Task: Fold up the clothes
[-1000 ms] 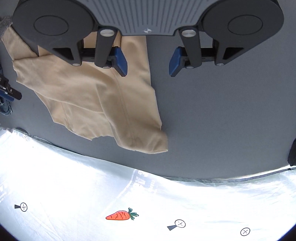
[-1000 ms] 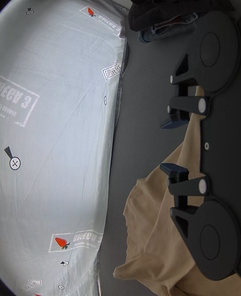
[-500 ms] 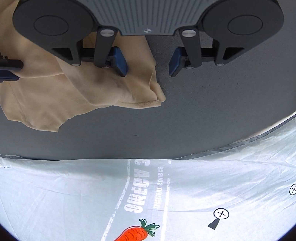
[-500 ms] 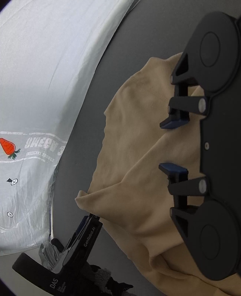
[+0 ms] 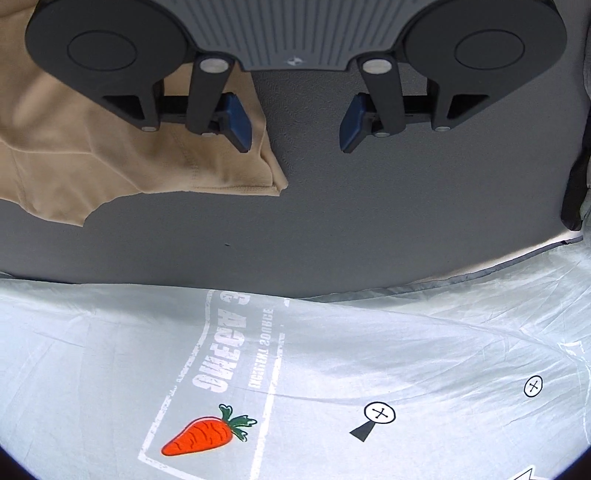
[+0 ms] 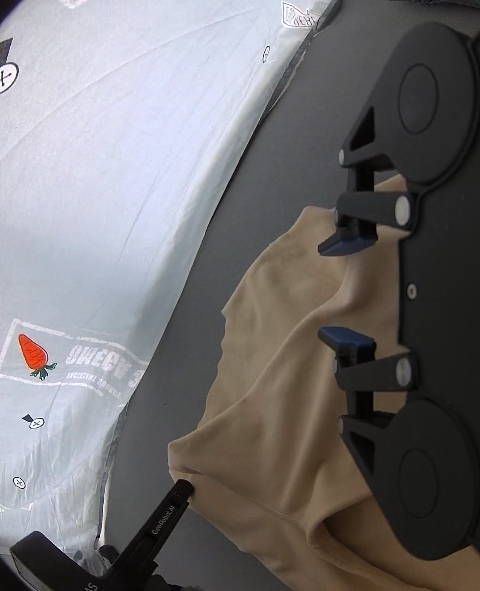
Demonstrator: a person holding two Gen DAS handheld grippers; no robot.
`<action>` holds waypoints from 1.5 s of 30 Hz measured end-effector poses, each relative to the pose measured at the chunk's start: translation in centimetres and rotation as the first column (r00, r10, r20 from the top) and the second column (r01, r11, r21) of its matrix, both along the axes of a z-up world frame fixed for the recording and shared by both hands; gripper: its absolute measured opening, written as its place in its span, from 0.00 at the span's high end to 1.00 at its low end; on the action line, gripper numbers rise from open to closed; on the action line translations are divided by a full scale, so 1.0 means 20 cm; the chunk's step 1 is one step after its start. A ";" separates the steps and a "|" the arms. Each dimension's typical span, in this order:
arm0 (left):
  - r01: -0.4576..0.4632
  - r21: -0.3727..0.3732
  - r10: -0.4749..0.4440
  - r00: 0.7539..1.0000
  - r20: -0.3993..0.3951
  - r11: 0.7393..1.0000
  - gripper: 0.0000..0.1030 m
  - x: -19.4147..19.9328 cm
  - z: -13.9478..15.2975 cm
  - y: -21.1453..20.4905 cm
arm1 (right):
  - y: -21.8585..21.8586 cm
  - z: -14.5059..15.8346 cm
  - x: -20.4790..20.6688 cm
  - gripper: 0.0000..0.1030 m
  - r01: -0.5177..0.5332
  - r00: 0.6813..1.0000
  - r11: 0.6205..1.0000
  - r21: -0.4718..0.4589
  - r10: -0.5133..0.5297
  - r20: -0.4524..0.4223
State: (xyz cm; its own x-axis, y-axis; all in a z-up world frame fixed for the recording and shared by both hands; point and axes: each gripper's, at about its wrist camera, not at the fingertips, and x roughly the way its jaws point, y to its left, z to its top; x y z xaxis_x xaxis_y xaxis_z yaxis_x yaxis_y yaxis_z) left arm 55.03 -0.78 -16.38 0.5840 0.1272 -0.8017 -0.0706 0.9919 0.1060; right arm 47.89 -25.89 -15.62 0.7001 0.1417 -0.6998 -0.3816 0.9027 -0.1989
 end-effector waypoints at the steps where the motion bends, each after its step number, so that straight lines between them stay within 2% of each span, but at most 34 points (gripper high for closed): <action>1: -0.012 -0.019 0.012 1.000 0.002 1.000 0.47 -0.06 0.04 0.02 | -0.01 0.03 -0.05 0.57 0.004 1.000 1.000 0.030 -0.004 -0.012; 4: -0.033 -0.080 0.032 0.999 -0.012 0.996 0.46 -0.31 0.13 0.02 | -0.05 0.11 -0.29 0.58 0.002 0.997 0.989 0.148 0.011 -0.082; 7: -0.009 -0.125 0.000 0.998 -0.069 0.992 0.46 -0.66 0.15 0.02 | -0.05 0.11 -0.57 0.66 0.003 0.983 0.970 0.243 0.042 -0.180; 10: 0.012 -0.173 -0.039 0.987 -0.154 0.985 0.46 -1.01 0.12 0.01 | -0.06 0.06 -0.82 0.82 0.078 0.936 0.939 0.334 0.046 -0.348; 14: -0.028 -0.215 -0.028 0.967 -0.252 0.976 0.46 -1.35 0.05 0.02 | -0.06 -0.01 -1.08 0.82 0.147 0.863 0.867 0.475 0.123 -0.491; 17: -0.044 -0.232 -0.025 0.958 -0.285 0.972 0.46 -1.52 0.00 0.02 | -0.01 -0.04 -1.25 0.82 0.156 0.837 0.852 0.501 0.155 -0.525; 19: -0.016 -0.208 -0.043 0.960 -0.276 0.978 0.46 -1.59 0.00 0.01 | 0.00 -0.06 -1.32 0.79 0.172 0.828 0.836 0.521 0.164 -0.536; 22: 0.024 -0.177 -0.070 0.963 -0.260 0.984 0.45 -1.67 -0.02 -0.02 | 0.02 -0.10 -1.40 0.61 0.226 0.798 0.820 0.526 0.154 -0.583; 24: 0.051 -0.156 -0.089 0.965 -0.248 0.986 0.43 -1.71 -0.02 -0.04 | 0.04 -0.12 -1.44 0.61 0.235 0.795 0.818 0.525 0.149 -0.588; 27: 0.065 -0.139 -0.098 0.966 -0.240 0.988 0.40 -1.74 -0.03 -0.06 | 0.09 -0.13 -1.48 0.69 0.259 0.808 0.826 0.501 0.099 -0.581; 29: 0.066 -0.146 -0.100 0.966 -0.238 0.987 0.39 -1.75 -0.02 -0.06 | 0.10 -0.14 -1.49 0.98 0.288 0.815 0.807 0.515 0.076 -0.575; 32: 0.071 -0.155 -0.107 0.966 -0.235 0.985 0.39 -1.78 0.00 -0.05 | 0.06 -0.12 -1.52 0.98 0.346 0.825 0.735 0.584 0.058 -0.562; 33: 0.073 -0.160 -0.109 0.966 -0.233 0.985 0.39 -1.79 0.01 -0.05 | 0.04 -0.10 -1.54 0.98 0.359 0.832 0.722 0.591 0.040 -0.554; 35: 0.070 -0.157 -0.107 0.966 -0.237 0.985 0.39 -1.81 0.00 -0.04 | -0.01 -0.07 -1.57 0.98 0.364 0.849 0.745 0.560 -0.018 -0.528; 37: 0.072 -0.154 -0.108 0.965 -0.240 0.985 0.39 -1.83 0.00 -0.04 | -0.04 -0.10 -1.58 0.98 0.391 0.840 0.754 0.528 -0.057 -0.540; 41: 0.082 -0.145 -0.117 0.962 -0.248 0.986 0.38 -1.82 0.02 -0.04 | -0.06 -0.19 -1.55 0.98 0.445 0.808 0.747 0.494 -0.097 -0.582; 43: 0.098 -0.137 -0.128 0.963 -0.237 0.986 0.34 -1.81 0.03 -0.04 | -0.05 -0.19 -1.54 0.97 0.436 0.806 0.760 0.482 -0.091 -0.585; 45: 0.110 -0.145 -0.140 0.966 -0.217 0.983 0.26 -1.80 0.05 -0.05 | -0.05 -0.18 -1.54 0.93 0.420 0.807 0.775 0.472 -0.082 -0.584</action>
State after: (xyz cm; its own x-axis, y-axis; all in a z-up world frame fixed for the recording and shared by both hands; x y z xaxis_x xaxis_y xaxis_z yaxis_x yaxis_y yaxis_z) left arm 19.10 -1.68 -15.37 0.3908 -0.0496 -0.9191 0.0653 0.9975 -0.0260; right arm 17.17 -26.91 -19.12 0.3349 0.4907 -0.8044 -0.0109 0.8557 0.5174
